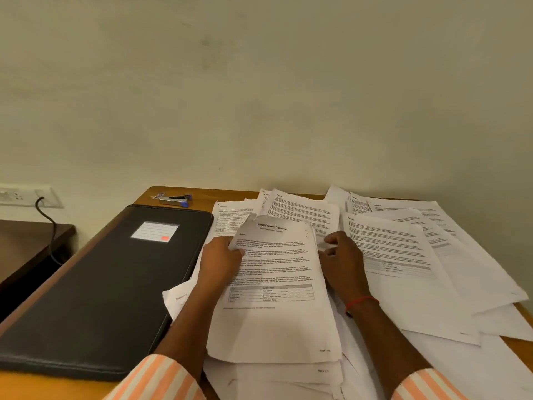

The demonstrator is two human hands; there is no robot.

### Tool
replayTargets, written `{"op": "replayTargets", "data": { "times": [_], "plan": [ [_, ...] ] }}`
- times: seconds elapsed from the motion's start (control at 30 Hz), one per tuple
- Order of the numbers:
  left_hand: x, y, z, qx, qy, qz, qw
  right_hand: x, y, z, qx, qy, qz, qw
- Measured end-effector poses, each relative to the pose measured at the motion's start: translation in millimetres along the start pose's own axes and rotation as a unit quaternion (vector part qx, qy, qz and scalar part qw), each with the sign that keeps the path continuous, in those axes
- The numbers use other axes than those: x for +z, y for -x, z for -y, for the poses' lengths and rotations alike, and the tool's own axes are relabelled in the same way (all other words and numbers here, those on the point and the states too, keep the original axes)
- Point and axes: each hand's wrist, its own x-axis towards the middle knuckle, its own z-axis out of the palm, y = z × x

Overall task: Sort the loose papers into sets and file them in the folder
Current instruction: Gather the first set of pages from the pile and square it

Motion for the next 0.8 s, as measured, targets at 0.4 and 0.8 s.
{"op": "replayTargets", "data": {
  "times": [0.4,0.8],
  "plan": [
    [1.1,0.3,2.6,-0.011,0.107,-0.022,0.994,-3.7,-7.6,-5.1,0.121,-0.132,-0.032,0.983],
    [-12.8,0.4,-6.9,-0.055,0.335,0.006,0.941,-31.7,-17.1,-10.3,0.102,-0.232,-0.231,0.939]
  ]
}}
